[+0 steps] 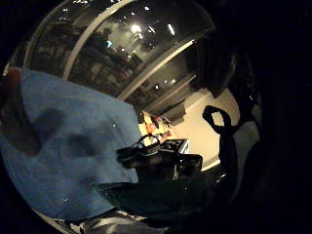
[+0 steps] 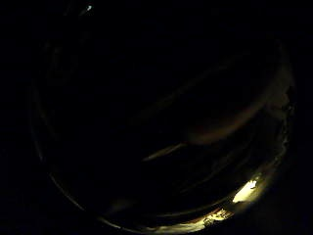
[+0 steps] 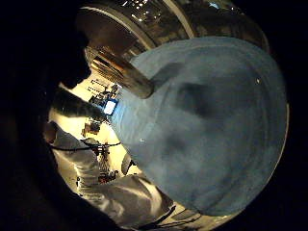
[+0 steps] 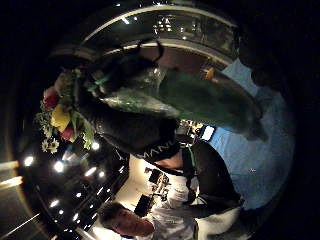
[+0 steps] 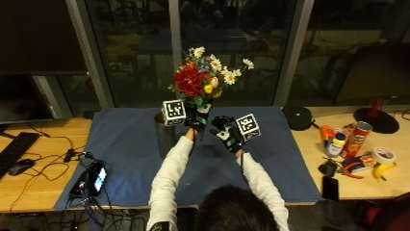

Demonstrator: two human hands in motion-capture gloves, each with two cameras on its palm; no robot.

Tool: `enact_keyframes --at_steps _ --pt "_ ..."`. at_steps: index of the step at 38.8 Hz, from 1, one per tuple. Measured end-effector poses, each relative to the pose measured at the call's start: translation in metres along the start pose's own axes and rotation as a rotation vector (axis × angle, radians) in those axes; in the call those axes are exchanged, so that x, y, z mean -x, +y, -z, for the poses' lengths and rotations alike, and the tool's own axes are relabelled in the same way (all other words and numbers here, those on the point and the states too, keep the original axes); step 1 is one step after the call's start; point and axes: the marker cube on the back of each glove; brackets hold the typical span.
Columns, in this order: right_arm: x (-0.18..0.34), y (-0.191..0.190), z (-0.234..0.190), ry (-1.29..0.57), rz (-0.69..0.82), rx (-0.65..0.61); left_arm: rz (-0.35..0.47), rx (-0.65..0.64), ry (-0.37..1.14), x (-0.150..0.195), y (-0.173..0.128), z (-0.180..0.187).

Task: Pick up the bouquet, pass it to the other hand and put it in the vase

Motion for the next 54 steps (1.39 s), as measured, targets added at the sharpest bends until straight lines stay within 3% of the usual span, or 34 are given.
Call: enact_keyframes --at_steps 7,13,19,23,34,38,42,46,49,51,54 --pt "-0.013 -0.017 0.048 -0.084 -0.033 -0.038 -0.036 -0.127 -0.067 -0.049 -0.039 0.046" --pt "-0.014 -0.022 0.086 0.062 -0.079 -0.111 -0.08 -0.251 -0.121 -0.081 -0.075 0.09" --pt "-0.024 -0.019 0.106 0.134 -0.11 -0.147 -0.123 -0.33 -0.193 -0.089 -0.106 0.128" --pt "-0.041 -0.019 0.115 0.19 -0.133 -0.158 -0.103 -0.344 -0.198 -0.078 -0.117 0.143" --pt "-0.072 -0.018 0.118 0.164 -0.17 -0.137 -0.019 -0.317 -0.155 0.0 -0.128 0.155" --pt "-0.069 -0.007 0.116 0.229 -0.188 -0.159 0.123 -0.197 -0.152 0.056 -0.109 0.162" --pt "-0.054 0.016 0.115 0.291 -0.199 -0.177 0.321 0.076 -0.173 0.113 -0.065 0.173" --pt "-0.081 0.035 0.116 0.293 -0.254 -0.115 0.491 0.291 -0.183 0.164 0.018 0.195" --pt "-0.102 0.045 0.121 0.282 -0.25 -0.083 0.6 0.367 -0.206 0.198 0.076 0.212" --pt "-0.114 0.051 0.126 0.268 -0.263 -0.08 0.622 0.376 -0.229 0.212 0.095 0.219" --pt "-0.13 0.06 0.135 0.24 -0.316 -0.092 0.551 0.378 -0.268 0.217 0.106 0.225"
